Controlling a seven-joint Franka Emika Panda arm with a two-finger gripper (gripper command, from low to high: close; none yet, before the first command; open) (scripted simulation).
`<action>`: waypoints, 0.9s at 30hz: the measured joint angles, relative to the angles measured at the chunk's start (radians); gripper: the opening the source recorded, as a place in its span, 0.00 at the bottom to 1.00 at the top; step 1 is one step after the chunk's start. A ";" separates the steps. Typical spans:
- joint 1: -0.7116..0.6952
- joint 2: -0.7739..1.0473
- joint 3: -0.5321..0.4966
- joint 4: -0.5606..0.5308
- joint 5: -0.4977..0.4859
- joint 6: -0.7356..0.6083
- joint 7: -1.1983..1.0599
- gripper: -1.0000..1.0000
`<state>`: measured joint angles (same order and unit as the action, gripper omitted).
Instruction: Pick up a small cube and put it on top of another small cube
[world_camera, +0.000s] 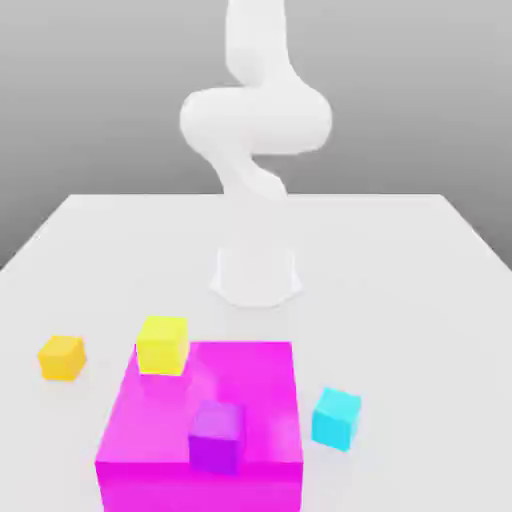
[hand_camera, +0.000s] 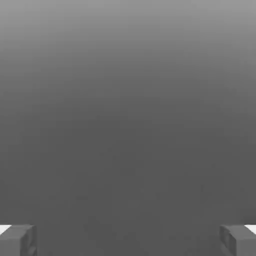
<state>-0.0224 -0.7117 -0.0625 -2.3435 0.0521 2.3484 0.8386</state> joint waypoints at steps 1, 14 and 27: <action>-0.011 0.043 -0.028 -0.020 0.024 0.023 0.018 0.50; -0.183 0.538 -0.267 -0.250 0.239 0.281 0.280 0.50; -0.369 0.854 -0.399 -0.401 0.136 0.531 0.624 0.50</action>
<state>-0.3911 0.1419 -0.4620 -2.7448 0.1880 2.8792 1.4630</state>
